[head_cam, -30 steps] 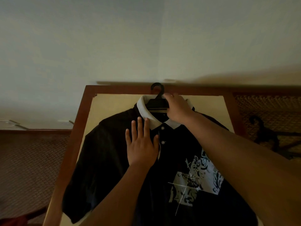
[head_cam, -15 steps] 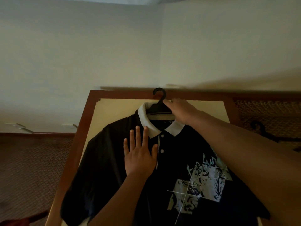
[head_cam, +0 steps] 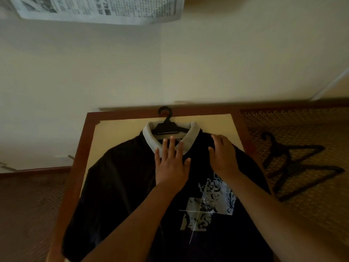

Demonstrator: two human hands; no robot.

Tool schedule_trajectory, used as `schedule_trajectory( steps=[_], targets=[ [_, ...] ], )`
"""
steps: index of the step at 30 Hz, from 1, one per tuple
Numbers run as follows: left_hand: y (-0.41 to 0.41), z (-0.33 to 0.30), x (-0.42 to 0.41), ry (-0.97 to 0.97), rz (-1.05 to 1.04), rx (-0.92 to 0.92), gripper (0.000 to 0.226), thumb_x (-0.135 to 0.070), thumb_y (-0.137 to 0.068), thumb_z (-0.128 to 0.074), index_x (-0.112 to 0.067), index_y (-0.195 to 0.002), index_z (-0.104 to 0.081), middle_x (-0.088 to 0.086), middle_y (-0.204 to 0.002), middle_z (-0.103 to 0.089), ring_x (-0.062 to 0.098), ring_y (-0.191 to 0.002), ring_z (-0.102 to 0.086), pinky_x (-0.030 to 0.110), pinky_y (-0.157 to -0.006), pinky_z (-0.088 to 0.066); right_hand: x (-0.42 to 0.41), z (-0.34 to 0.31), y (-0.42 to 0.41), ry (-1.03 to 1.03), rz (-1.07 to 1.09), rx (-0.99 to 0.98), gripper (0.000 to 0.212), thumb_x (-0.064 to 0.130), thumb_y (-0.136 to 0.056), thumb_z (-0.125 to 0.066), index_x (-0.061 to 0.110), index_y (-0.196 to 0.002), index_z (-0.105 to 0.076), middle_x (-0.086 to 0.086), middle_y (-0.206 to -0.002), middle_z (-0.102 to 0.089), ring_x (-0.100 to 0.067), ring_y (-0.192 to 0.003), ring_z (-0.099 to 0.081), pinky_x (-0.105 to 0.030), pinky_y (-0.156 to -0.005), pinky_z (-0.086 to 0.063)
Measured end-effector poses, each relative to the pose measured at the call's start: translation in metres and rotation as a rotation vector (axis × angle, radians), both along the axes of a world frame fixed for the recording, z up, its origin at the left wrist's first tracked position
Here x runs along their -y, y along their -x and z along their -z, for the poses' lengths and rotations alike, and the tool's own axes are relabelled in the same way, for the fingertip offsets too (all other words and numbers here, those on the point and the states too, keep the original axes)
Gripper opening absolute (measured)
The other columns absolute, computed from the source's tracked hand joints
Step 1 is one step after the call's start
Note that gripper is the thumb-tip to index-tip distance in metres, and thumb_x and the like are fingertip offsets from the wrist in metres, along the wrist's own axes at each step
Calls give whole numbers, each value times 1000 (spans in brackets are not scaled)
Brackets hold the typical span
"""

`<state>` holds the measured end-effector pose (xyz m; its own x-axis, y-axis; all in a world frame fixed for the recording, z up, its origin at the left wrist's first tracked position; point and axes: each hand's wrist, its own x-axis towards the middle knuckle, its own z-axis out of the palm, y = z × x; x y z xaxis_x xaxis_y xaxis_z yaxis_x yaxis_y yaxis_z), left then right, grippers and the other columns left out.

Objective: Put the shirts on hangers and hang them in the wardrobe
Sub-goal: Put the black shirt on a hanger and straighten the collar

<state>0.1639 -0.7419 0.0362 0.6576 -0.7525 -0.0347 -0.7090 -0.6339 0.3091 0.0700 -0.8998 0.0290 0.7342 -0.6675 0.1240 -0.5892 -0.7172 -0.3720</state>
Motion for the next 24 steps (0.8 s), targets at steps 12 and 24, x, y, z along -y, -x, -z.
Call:
schedule_trajectory(
  steps=[12, 24],
  targets=[
    [43, 27, 53, -127, 46, -16, 64, -56, -99, -9, -26, -152, 10, -1, -159, 19, 18, -144, 25, 43, -119, 10, 60, -20, 46, -523, 280, -143, 47, 24, -94, -58, 3, -135, -49, -16, -134, -54, -30, -125, -50, -37, -102, -41],
    [47, 36, 61, -171, -25, 80, 68, -60, -95, -11, -27, -151, 11, -4, -157, 21, 12, -141, 26, 39, -117, 10, 90, -53, 83, -1588, 201, 118, 23, 5, -92, -58, 1, -113, -65, -14, -112, -70, -26, -107, -66, -39, -95, -49]
  ],
)
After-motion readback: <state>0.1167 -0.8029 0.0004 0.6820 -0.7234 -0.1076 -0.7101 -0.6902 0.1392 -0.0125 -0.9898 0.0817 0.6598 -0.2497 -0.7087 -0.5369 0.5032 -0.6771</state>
